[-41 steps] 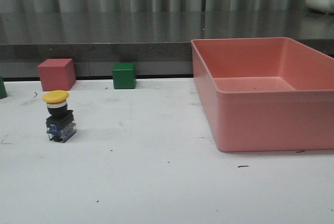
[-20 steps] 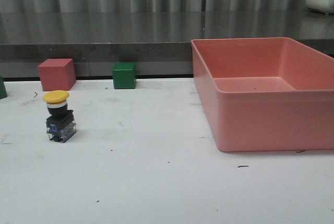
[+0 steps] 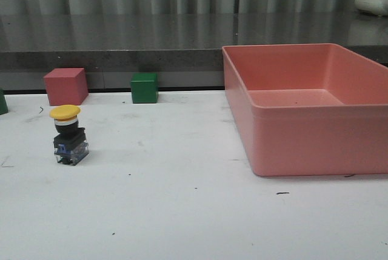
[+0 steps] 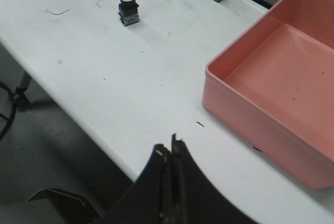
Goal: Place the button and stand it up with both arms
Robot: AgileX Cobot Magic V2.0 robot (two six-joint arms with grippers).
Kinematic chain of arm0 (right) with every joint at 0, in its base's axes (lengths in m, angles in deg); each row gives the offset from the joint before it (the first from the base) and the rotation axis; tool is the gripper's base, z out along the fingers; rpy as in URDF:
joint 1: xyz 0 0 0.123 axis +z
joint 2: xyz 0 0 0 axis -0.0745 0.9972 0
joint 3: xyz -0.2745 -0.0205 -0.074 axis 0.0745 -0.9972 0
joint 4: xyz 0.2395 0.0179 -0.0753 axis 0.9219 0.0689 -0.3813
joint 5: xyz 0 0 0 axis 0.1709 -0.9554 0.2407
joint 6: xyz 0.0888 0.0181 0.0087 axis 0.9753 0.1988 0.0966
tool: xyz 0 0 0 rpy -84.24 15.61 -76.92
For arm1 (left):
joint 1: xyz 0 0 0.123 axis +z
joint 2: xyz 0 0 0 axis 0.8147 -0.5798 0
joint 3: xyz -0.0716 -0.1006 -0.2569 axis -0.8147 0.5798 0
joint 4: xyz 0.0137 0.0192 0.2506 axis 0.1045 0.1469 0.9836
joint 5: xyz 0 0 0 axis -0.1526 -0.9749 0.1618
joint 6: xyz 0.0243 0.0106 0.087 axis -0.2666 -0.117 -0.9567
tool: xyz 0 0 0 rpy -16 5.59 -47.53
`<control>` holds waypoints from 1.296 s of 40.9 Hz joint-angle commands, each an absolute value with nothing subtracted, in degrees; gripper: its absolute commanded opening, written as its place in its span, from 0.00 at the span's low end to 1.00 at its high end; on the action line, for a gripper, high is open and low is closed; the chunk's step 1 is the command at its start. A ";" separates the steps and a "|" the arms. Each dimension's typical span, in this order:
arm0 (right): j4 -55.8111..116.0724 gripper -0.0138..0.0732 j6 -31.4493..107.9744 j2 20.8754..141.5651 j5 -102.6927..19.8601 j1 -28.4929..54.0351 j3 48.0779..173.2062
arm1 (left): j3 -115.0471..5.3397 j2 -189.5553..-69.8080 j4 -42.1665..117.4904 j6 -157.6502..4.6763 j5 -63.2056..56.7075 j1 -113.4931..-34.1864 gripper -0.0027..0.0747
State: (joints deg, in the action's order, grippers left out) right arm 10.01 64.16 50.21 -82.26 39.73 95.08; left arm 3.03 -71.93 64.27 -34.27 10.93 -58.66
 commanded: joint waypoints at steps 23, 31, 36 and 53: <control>10.71 0.02 63.67 23.84 -30.63 1.78 53.83 | 3.82 -70.53 63.83 -33.79 15.52 -58.51 0.01; 10.71 0.02 63.67 21.10 -23.60 -0.27 48.85 | 3.82 -70.53 63.83 -33.79 15.52 -58.51 0.01; 10.71 0.02 63.67 21.11 -23.40 -0.27 48.86 | 3.82 -70.64 63.83 -33.79 15.52 -58.51 0.01; 10.71 0.02 63.67 21.22 -23.61 -0.27 48.86 | 3.82 -70.64 63.83 -33.79 15.52 -58.51 0.01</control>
State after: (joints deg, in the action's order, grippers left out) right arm 10.60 64.16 22.21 -28.43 0.03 48.64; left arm 3.03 -71.93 64.24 -34.27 10.93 -58.66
